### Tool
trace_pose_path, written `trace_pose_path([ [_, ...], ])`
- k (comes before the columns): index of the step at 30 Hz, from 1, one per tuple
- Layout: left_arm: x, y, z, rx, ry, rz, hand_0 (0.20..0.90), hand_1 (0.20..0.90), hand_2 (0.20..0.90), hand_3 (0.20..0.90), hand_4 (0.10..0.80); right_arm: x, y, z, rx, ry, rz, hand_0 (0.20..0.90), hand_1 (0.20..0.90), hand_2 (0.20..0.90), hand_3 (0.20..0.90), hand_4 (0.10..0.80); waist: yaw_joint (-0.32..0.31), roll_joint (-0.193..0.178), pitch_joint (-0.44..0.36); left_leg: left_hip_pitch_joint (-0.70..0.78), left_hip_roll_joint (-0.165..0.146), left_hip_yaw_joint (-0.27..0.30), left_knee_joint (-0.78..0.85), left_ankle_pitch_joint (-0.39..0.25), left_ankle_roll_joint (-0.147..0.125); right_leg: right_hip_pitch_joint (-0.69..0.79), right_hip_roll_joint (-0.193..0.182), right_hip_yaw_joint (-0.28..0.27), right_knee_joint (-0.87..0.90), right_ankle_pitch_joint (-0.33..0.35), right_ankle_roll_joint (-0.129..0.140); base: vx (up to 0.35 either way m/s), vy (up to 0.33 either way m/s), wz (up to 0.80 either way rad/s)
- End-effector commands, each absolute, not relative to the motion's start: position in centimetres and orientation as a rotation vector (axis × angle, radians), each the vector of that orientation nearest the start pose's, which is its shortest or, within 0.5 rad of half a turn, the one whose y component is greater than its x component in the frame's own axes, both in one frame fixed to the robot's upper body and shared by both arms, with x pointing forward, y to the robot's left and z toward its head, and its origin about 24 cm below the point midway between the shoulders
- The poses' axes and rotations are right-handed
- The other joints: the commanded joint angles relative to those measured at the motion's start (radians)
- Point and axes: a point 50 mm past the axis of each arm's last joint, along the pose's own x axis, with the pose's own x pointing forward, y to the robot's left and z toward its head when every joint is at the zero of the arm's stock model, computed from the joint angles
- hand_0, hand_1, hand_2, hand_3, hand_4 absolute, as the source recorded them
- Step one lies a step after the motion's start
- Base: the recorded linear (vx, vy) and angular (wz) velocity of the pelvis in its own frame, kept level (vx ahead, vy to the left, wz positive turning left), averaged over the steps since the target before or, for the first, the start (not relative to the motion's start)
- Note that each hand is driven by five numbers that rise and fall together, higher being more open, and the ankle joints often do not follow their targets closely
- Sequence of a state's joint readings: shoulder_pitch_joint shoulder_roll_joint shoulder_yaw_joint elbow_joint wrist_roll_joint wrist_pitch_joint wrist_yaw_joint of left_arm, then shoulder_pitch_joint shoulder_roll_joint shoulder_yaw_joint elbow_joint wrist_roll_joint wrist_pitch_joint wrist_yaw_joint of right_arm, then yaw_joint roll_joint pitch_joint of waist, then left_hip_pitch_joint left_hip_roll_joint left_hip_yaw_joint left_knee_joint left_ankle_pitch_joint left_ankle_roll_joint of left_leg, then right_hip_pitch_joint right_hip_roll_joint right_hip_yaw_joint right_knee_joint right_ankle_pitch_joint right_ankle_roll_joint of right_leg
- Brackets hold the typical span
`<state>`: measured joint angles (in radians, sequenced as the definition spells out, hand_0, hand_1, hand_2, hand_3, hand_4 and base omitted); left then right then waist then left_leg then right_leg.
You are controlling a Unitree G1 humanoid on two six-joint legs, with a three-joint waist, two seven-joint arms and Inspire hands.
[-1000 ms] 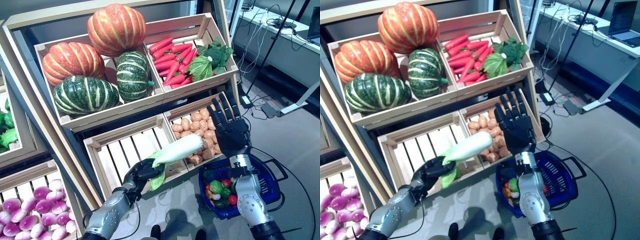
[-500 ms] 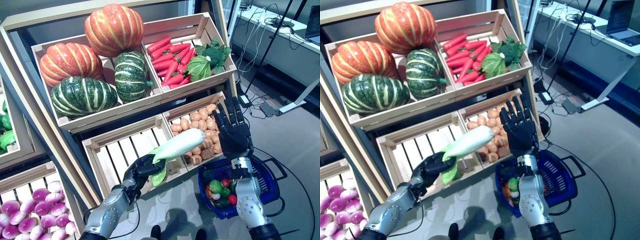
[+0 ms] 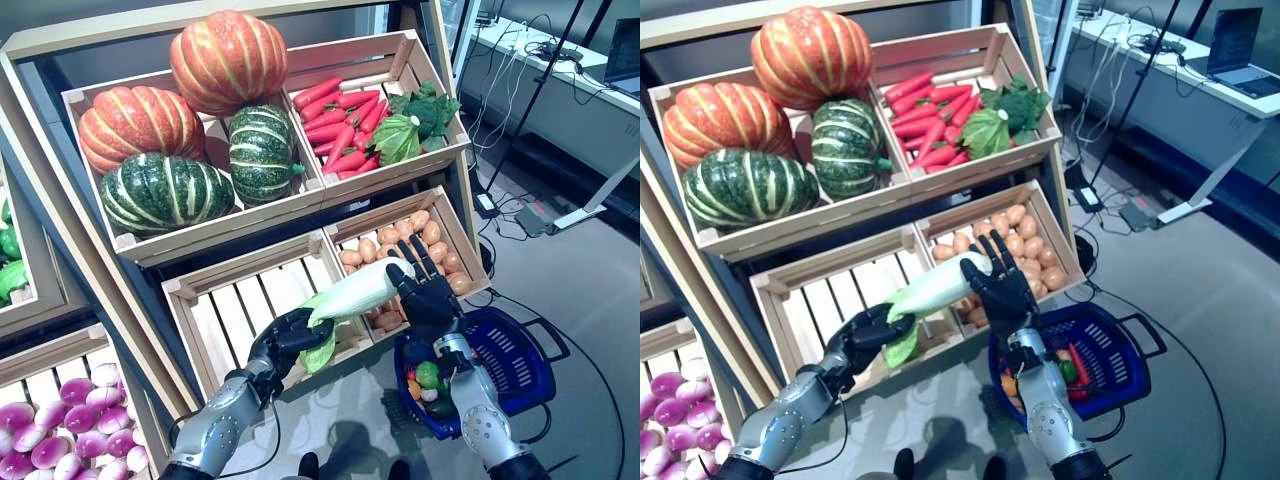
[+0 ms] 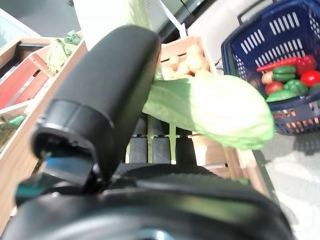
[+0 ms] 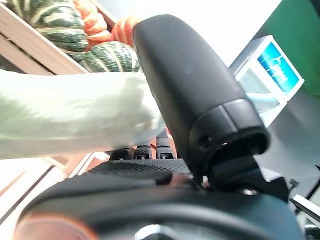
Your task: Put vegetables into the basket
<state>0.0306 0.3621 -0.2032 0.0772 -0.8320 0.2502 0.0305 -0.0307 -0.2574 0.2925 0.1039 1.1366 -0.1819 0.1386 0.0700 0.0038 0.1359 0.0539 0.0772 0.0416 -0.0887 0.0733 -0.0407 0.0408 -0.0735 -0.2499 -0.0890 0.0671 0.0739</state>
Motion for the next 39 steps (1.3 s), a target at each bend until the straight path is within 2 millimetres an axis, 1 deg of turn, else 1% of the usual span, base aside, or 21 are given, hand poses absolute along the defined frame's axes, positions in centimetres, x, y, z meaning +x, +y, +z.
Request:
trace_pose_path([
  [1,26.4,15.1,5.9,-0.533,0.125,-0.306,0.3,0.3,0.3,0.3,0.4,26.2,-12.8,6.3,0.863,-0.14,0.384,0.9,0.9,0.9,0.9,0.8,-0.009,-0.026,-0.064,0.015,-0.02,-0.006,0.001,-0.069,-0.013,0.06,-0.071,0.007,0.002,-0.013,0.053,0.0,0.0,0.0],
  [5,26.4,14.7,5.9,-0.532,0.132,-0.313,0.3,0.3,0.3,0.3,0.4,26.2,-12.5,6.2,0.872,-0.125,0.4,0.9,0.9,0.9,0.9,0.8,-0.007,-0.027,-0.062,0.017,-0.02,-0.007,0.001,-0.07,-0.012,0.061,-0.072,0.008,0.002,-0.013,0.053,0.0,0.0,0.0],
  [13,26.3,14.7,5.4,-0.534,0.159,-0.299,0.3,0.3,0.3,0.3,0.4,26.1,-11.7,6.6,0.917,-0.126,0.442,0.9,0.9,0.9,0.9,0.8,-0.006,-0.028,-0.063,0.017,-0.022,-0.01,0.001,-0.07,-0.011,0.06,-0.073,0.012,0.002,-0.012,0.055,0.0,0.0,0.0],
  [18,26.3,14.1,5.1,-0.547,0.189,-0.31,0.3,0.3,0.3,0.3,0.4,26.0,-11.3,6.6,0.933,-0.134,0.451,0.9,0.9,0.9,0.9,0.8,-0.004,-0.026,-0.066,0.016,-0.023,-0.013,0.001,-0.069,-0.01,0.059,-0.076,0.01,0.002,-0.01,0.056,0.0,0.0,0.0],
  [23,26.1,13.2,3.7,-0.554,0.276,-0.339,0.3,0.3,0.3,0.3,0.4,26.4,-10.5,7.4,0.94,-0.159,0.495,0.9,0.9,0.9,0.9,0.8,-0.003,-0.027,-0.071,0.014,-0.025,-0.015,0.001,-0.069,-0.01,0.055,-0.079,0.012,0.002,-0.007,0.059,0.0,0.0,0.0],
  [29,25.9,12.8,2.9,-0.567,0.323,-0.356,0.3,0.3,0.3,0.3,0.4,26.5,-10.3,7.6,0.959,-0.163,0.502,0.9,0.9,0.9,0.9,0.8,-0.004,-0.028,-0.075,0.013,-0.023,-0.011,0.001,-0.069,-0.009,0.052,-0.079,0.017,0.002,-0.007,0.06,0.0,0.0,0.0],
  [30,25.9,12.7,2.9,-0.565,0.327,-0.359,0.3,0.3,0.3,0.3,0.4,26.6,-10.2,7.6,0.958,-0.163,0.503,0.801,0.801,0.801,0.801,0.734,-0.004,-0.028,-0.076,0.013,-0.023,-0.011,0.001,-0.069,-0.009,0.051,-0.079,0.018,0.002,-0.007,0.061,0.0,0.0,0.0],
  [31,25.8,12.5,2.8,-0.564,0.332,-0.363,0.3,0.3,0.3,0.3,0.4,26.6,-10.1,7.6,0.953,-0.163,0.506,0.528,0.528,0.528,0.528,0.552,-0.005,-0.028,-0.076,0.013,-0.023,-0.01,0.001,-0.069,-0.009,0.051,-0.079,0.019,0.002,-0.006,0.061,0.0,0.0,0.0],
  [32,25.8,12.4,2.6,-0.562,0.339,-0.367,0.3,0.3,0.3,0.3,0.4,26.6,-10.1,7.5,0.957,-0.16,0.509,0.3,0.3,0.3,0.3,0.4,-0.006,-0.028,-0.076,0.013,-0.022,-0.009,0.001,-0.069,-0.009,0.051,-0.079,0.02,0.002,-0.005,0.061,0.0,0.0,0.0],
  [39,25.8,12.3,2.3,-0.545,0.35,-0.373,0.3,0.3,0.3,0.3,0.4,26.7,-9.9,7.6,0.971,-0.165,0.519,0.3,0.3,0.3,0.3,0.4,-0.01,-0.029,-0.075,0.011,-0.02,-0.003,0.001,-0.068,-0.007,0.047,-0.078,0.026,0.002,-0.005,0.061,-0.005,-0.002,-0.04],
])
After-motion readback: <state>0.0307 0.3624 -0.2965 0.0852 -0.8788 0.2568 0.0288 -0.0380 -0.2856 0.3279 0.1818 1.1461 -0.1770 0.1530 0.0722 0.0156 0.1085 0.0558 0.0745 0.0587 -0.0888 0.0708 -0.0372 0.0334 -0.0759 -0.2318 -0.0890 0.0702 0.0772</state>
